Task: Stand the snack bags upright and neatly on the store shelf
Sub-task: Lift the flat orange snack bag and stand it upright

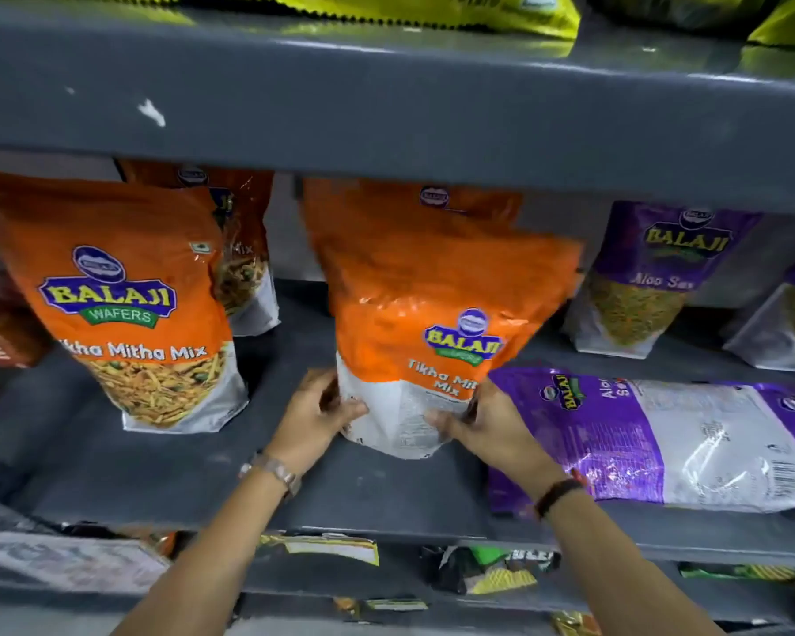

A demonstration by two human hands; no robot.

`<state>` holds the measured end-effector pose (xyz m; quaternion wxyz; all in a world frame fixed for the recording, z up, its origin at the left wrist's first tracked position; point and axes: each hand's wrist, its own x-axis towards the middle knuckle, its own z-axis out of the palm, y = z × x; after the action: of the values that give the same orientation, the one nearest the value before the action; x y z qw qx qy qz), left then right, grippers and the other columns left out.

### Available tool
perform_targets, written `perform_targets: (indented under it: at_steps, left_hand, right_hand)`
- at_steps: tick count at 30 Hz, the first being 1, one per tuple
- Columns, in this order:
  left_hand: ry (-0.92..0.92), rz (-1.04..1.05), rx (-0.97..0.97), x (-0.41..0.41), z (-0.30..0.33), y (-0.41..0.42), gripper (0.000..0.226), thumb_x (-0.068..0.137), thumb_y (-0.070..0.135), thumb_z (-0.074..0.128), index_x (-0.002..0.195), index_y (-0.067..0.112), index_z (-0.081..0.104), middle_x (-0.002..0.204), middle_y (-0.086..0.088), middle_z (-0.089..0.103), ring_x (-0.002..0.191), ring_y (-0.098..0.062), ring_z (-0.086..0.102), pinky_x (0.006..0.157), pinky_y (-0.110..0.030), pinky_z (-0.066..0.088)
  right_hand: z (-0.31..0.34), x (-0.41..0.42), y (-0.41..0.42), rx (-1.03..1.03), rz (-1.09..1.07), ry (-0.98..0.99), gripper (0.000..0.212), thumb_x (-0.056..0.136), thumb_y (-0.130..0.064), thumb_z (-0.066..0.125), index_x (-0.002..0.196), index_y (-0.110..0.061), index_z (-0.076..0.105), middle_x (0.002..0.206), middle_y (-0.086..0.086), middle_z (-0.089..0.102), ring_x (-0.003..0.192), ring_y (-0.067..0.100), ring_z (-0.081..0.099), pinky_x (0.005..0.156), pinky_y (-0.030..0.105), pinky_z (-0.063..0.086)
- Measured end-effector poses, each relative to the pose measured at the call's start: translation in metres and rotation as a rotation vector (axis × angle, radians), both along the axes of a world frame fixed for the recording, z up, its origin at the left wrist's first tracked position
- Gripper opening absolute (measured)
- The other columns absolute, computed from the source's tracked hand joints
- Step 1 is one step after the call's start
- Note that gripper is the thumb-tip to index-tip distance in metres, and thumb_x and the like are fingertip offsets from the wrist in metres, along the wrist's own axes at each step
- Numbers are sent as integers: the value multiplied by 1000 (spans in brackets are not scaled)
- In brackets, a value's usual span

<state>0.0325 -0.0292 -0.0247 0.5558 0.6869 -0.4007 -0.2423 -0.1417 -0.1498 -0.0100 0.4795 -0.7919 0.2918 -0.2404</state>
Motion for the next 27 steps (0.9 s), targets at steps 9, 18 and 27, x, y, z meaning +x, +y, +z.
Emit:
perform_targets:
  at_steps: [9,18,27]
  left_hand:
    - [-10,49,64,7,-9,-16,43,74,0,65,114,6,49,116,-17,57,105,-21,53,91,-26,42]
    - [7,94,-218,-65,-15,16,64,61,72,53,115,44,33,119,2,46,113,-8,47,91,-19,43]
    - [35,100,-108,-10,-14,1,43,81,5,58,122,11,43,116,1,53,107,-18,53,79,-8,45]
  right_hand:
    - [-22,-3,55,-34,-173,-185,47,76,-26,69,115,-37,44,110,-22,58,100,-13,54,80,4,44]
    - [2,14,15,243,-224,-317,35,88,-50,29,115,-36,45,117,-20,51,94,-28,46,69,-9,34]
    - [-18,6,16,274,-104,-344,38,77,-46,53,113,-37,47,116,-18,58,112,-4,52,85,14,47]
